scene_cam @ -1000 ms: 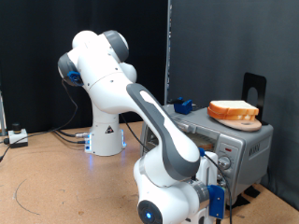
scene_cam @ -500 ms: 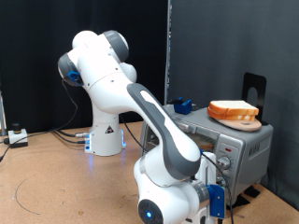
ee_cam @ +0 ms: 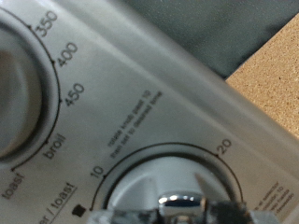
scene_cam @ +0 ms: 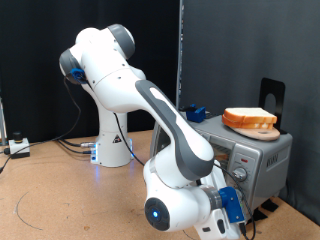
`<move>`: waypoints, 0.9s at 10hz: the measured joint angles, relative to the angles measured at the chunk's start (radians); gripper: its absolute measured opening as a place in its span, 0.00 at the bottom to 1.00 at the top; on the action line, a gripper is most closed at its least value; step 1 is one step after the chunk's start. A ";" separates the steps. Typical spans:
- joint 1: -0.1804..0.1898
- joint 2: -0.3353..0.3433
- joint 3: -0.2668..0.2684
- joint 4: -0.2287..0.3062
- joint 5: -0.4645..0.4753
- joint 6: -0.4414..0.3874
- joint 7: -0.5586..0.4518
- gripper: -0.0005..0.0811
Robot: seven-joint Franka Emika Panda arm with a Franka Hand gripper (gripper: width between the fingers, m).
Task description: Make a piece of toast with the oven
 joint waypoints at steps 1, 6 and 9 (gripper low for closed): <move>-0.002 0.000 0.001 -0.002 0.003 0.001 -0.001 0.12; -0.003 0.000 0.001 -0.003 0.004 0.002 0.000 0.12; -0.025 -0.015 0.000 0.005 0.004 -0.017 0.017 0.26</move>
